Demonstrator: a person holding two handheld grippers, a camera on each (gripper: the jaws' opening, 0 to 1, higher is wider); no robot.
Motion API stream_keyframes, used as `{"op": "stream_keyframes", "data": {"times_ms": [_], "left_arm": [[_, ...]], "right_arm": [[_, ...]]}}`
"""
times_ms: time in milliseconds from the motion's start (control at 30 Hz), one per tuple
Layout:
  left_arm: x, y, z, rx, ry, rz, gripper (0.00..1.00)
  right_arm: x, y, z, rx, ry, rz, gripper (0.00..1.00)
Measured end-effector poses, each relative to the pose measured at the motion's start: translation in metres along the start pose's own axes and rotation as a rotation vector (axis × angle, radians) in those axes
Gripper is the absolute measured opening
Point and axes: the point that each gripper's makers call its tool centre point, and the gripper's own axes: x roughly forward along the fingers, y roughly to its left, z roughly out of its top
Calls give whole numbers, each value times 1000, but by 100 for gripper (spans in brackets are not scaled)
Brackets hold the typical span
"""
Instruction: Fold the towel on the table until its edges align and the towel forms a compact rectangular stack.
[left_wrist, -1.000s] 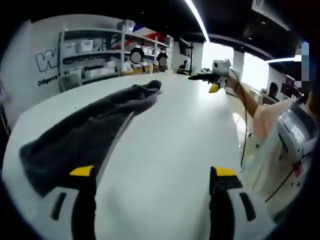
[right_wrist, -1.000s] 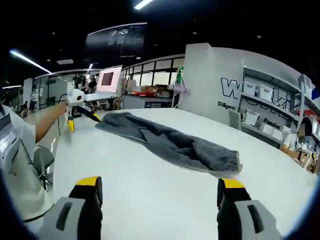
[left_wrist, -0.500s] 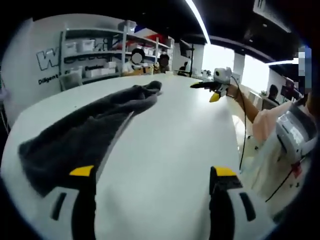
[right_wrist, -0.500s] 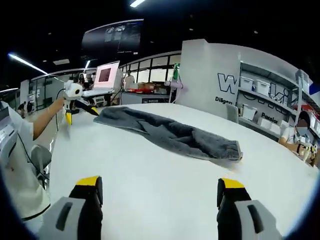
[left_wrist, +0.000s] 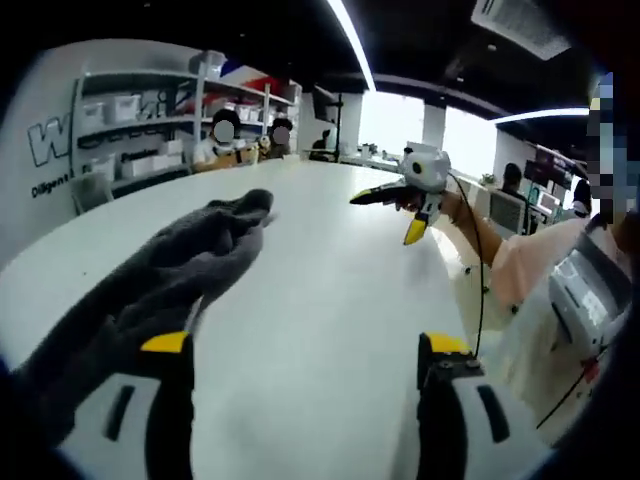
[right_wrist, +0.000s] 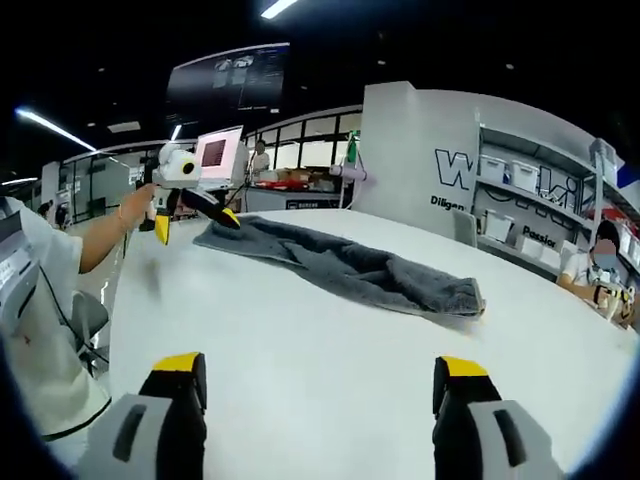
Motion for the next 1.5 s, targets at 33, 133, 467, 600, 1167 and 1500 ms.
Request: {"op": "stream_keyframes", "data": {"times_ms": [33,133,467,600,1167,1500], "left_arm": [[8,3,2,-3,2,-2,97],[21,13,5,-7,13,8,96],[58,60,-10,-79,85,47,96],[66,79,-12,-112,86,75,95],[68,130,-20,-177,19,264,43],[62,147,-24,-169,-12,330,13]], "right_arm": [[0,0,0,2,-2,1,98],[-1,1,-2,6,-4,3,97],[-6,6,-9,-6,-3,16,96],[-7,7,-8,1,-14,23,97],[-7,4,-2,-7,-41,16,91],[-7,2,-7,-9,-29,14,89]]}}
